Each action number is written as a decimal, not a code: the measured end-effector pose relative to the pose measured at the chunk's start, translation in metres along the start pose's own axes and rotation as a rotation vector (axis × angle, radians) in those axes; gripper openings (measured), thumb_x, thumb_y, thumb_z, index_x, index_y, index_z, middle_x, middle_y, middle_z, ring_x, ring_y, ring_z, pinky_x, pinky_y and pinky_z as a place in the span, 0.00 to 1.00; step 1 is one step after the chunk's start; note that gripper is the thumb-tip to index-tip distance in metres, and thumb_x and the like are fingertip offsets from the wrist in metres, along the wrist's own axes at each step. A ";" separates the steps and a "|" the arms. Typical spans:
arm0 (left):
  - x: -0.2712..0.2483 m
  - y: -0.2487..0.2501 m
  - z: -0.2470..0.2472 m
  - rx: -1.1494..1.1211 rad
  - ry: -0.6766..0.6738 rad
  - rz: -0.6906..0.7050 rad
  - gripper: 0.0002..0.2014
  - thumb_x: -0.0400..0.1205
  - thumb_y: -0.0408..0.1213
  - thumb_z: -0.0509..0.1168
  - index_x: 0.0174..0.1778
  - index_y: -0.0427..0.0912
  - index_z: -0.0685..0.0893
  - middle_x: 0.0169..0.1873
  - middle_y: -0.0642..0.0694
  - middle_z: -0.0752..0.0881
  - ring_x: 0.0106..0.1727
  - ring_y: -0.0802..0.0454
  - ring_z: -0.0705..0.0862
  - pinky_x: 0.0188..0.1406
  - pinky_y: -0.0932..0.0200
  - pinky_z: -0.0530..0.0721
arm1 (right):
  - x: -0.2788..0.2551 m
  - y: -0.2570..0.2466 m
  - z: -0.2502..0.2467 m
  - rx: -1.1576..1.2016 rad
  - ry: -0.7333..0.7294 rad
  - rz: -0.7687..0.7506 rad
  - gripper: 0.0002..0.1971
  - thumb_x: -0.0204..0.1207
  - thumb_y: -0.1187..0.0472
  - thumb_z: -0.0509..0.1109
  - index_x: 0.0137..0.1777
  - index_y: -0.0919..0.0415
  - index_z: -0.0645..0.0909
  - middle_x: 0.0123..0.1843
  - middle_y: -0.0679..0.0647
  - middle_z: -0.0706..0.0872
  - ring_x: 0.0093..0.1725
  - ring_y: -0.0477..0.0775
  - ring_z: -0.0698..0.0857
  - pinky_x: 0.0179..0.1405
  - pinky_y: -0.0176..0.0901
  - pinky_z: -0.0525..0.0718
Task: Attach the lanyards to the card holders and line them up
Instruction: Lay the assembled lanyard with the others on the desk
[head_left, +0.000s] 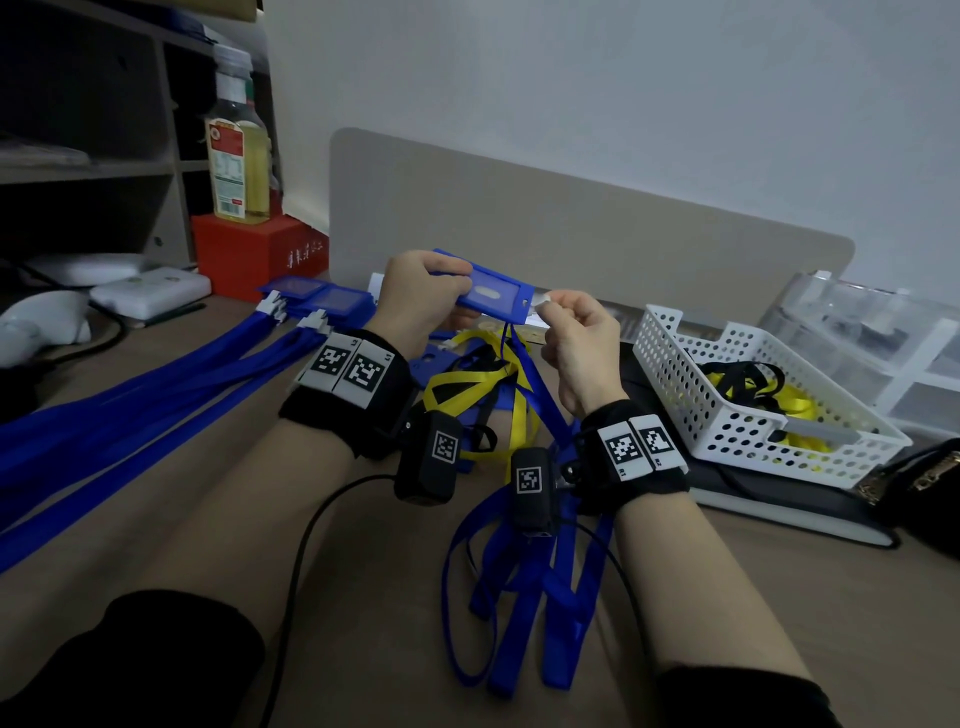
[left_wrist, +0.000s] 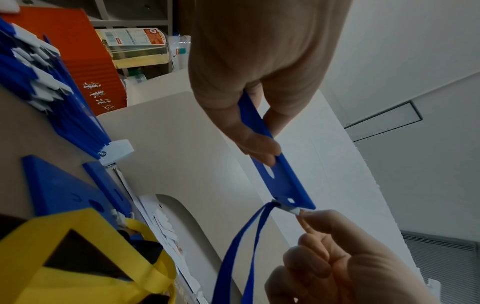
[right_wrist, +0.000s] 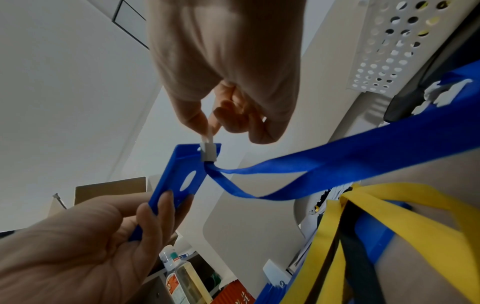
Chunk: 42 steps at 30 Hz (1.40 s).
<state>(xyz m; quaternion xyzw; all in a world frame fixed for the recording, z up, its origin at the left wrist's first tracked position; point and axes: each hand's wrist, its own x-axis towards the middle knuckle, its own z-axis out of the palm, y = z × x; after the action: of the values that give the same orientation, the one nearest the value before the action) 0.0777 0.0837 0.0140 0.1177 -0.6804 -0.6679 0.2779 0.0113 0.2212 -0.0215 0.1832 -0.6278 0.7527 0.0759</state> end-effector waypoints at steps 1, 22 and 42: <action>0.000 0.000 0.000 -0.001 0.003 -0.004 0.09 0.80 0.24 0.64 0.54 0.34 0.84 0.43 0.39 0.84 0.28 0.48 0.85 0.19 0.68 0.80 | 0.000 0.001 0.000 0.003 -0.001 0.005 0.09 0.76 0.71 0.67 0.38 0.57 0.80 0.23 0.45 0.68 0.21 0.42 0.65 0.22 0.36 0.66; 0.004 -0.008 0.008 0.004 0.066 -0.007 0.10 0.81 0.25 0.65 0.56 0.38 0.84 0.48 0.39 0.84 0.25 0.53 0.87 0.25 0.64 0.86 | -0.012 -0.004 0.010 0.160 0.068 0.146 0.06 0.79 0.70 0.66 0.42 0.60 0.80 0.16 0.41 0.73 0.15 0.38 0.68 0.15 0.29 0.67; 0.004 -0.005 0.001 0.039 0.151 0.197 0.27 0.74 0.27 0.67 0.68 0.52 0.73 0.54 0.48 0.81 0.44 0.42 0.89 0.34 0.47 0.90 | -0.009 -0.002 0.012 -0.273 0.031 -0.095 0.12 0.77 0.63 0.67 0.35 0.70 0.83 0.29 0.54 0.76 0.32 0.49 0.72 0.36 0.43 0.72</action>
<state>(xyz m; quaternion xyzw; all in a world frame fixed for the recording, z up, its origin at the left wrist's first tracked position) 0.0731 0.0818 0.0097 0.1056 -0.6786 -0.6131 0.3903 0.0225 0.2105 -0.0215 0.1889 -0.7137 0.6586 0.1455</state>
